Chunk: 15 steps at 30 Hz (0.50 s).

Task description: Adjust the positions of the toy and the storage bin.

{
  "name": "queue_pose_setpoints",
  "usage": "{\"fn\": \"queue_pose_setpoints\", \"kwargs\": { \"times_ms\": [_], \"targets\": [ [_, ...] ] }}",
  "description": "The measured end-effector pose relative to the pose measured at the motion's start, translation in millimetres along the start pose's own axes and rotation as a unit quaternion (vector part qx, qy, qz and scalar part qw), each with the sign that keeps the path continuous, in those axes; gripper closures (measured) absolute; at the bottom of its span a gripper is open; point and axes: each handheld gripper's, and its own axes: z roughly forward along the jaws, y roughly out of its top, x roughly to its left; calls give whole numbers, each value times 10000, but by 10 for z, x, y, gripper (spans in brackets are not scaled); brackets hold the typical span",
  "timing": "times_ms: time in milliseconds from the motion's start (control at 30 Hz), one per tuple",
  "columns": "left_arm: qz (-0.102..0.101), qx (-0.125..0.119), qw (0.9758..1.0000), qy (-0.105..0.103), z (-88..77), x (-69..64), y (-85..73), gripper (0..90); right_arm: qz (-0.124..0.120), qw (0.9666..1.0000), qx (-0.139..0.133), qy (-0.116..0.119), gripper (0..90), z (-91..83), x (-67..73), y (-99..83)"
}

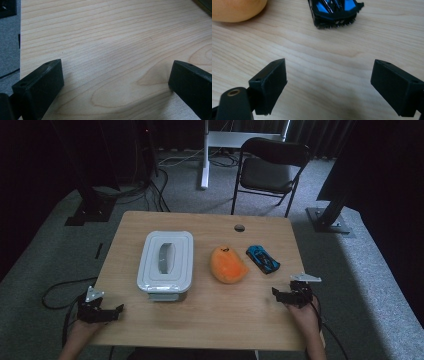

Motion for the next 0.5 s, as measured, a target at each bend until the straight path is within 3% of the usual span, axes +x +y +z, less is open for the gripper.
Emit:
{"fn": "queue_pose_setpoints", "kwargs": {
  "times_ms": [500],
  "targets": [
    [8, 7, 10000, 1, -1, 1, 0, 3, -134, 9998, -38, 115, 126, 168, 1, 351]
  ]
}}
